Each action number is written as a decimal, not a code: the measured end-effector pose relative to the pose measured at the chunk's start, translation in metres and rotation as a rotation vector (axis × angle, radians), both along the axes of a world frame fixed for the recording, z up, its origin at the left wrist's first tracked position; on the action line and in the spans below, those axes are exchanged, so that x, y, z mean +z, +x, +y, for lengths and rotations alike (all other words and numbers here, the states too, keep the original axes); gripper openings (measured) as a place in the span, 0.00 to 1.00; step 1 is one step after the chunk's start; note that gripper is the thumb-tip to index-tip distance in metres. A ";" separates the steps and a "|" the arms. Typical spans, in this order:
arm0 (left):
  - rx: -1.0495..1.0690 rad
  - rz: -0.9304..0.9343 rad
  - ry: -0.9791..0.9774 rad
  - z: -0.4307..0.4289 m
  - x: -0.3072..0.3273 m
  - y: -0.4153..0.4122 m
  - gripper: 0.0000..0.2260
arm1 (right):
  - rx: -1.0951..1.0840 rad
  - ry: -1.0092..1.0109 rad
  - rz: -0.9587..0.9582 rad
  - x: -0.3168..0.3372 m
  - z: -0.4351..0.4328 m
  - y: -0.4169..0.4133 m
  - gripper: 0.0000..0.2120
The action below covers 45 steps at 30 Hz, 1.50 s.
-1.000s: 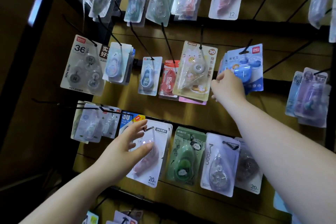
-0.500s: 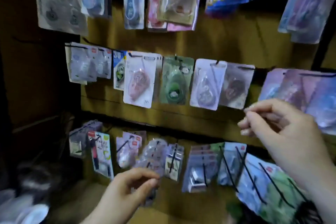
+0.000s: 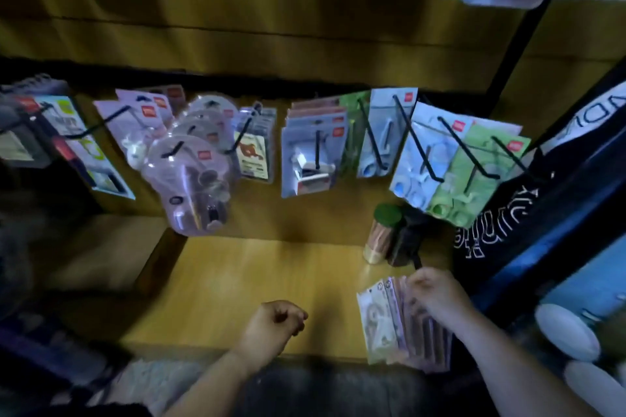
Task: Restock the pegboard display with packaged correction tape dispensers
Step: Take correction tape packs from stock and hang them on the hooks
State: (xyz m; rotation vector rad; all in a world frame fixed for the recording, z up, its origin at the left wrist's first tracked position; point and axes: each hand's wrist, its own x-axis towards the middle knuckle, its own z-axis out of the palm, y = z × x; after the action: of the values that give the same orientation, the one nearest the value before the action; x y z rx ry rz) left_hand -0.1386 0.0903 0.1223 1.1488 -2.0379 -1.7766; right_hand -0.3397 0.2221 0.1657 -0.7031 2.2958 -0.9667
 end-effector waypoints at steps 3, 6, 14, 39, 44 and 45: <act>-0.005 -0.041 0.026 0.010 -0.045 -0.025 0.16 | -0.031 0.115 -0.047 -0.024 0.009 -0.023 0.15; -0.051 -0.071 0.085 0.025 -0.085 -0.051 0.16 | -0.060 0.241 -0.049 -0.049 0.017 -0.042 0.12; -0.097 -0.092 0.166 0.044 -0.143 -0.096 0.15 | -0.146 0.306 0.060 -0.131 0.005 -0.036 0.14; -0.186 -0.061 0.368 0.033 -0.177 -0.132 0.20 | -0.113 0.220 -0.466 -0.191 -0.024 -0.033 0.35; -0.119 0.040 0.395 0.028 -0.183 -0.132 0.20 | -0.169 0.286 -0.438 -0.201 -0.035 -0.031 0.34; -0.076 0.046 0.410 0.027 -0.183 -0.132 0.19 | -0.209 0.263 -0.437 -0.205 -0.036 -0.031 0.32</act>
State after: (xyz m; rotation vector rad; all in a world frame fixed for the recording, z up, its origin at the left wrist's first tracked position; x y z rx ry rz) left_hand -0.2701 0.1176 -0.0612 1.1260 -1.7595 -2.3103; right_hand -0.3710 0.1860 -0.0395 -0.1245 2.0722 -0.7924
